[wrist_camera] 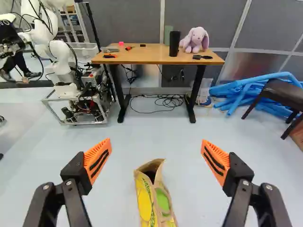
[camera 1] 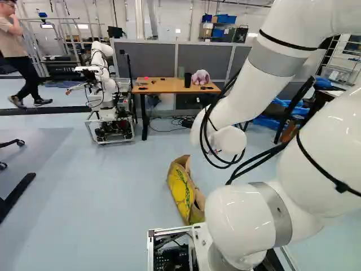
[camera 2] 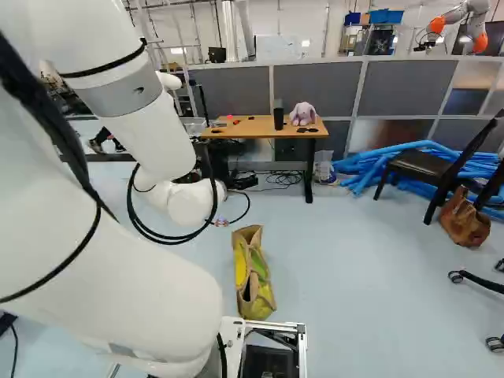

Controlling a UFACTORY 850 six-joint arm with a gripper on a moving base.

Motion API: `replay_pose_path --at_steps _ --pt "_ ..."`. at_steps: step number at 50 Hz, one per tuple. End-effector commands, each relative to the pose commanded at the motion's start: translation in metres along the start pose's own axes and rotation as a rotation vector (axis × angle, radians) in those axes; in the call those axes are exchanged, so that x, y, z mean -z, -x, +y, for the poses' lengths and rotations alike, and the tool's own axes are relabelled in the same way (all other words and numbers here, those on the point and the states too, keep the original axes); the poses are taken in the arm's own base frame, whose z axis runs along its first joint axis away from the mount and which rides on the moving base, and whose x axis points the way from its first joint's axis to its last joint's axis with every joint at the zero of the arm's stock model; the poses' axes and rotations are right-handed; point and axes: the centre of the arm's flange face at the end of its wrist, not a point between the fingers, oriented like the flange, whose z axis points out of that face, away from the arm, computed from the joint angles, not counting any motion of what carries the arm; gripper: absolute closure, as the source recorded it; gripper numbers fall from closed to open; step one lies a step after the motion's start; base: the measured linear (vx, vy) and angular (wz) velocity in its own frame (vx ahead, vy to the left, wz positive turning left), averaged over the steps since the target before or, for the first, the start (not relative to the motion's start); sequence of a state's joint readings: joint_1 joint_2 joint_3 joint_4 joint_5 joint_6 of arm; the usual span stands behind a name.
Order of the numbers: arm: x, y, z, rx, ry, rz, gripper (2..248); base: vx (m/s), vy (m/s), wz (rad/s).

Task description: Pick up the bag on the ground and place it on the table

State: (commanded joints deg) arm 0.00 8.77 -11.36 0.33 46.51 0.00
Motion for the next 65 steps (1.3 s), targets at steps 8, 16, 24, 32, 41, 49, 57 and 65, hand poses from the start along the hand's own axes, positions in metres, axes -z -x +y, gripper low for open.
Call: replay_pose_path --at_steps 8,16,24,32,41,49,57,65 --pt "-0.015 -0.003 0.0 -0.005 0.005 -0.051 3 0.0 0.0 0.0" --pt "-0.03 -0.006 0.001 -0.011 0.011 -0.108 3 0.0 0.0 0.0" --pt "-0.044 -0.008 0.001 -0.013 0.012 -0.167 3 0.0 0.0 0.0" --pt "-0.058 -0.009 0.001 -0.014 0.012 -0.226 3 0.0 0.0 0.0" --pt "-0.073 -0.011 0.0 -0.014 0.011 -0.29 3 0.0 0.0 0.0" --pt "-0.087 -0.012 0.0 -0.015 0.011 -0.347 3 0.0 0.0 0.0" --pt "-0.1 -0.014 0.0 -0.015 0.01 -0.402 3 0.0 0.0 0.0" --pt "-0.112 -0.015 0.0 -0.015 0.01 -0.459 3 0.0 0.0 0.0"
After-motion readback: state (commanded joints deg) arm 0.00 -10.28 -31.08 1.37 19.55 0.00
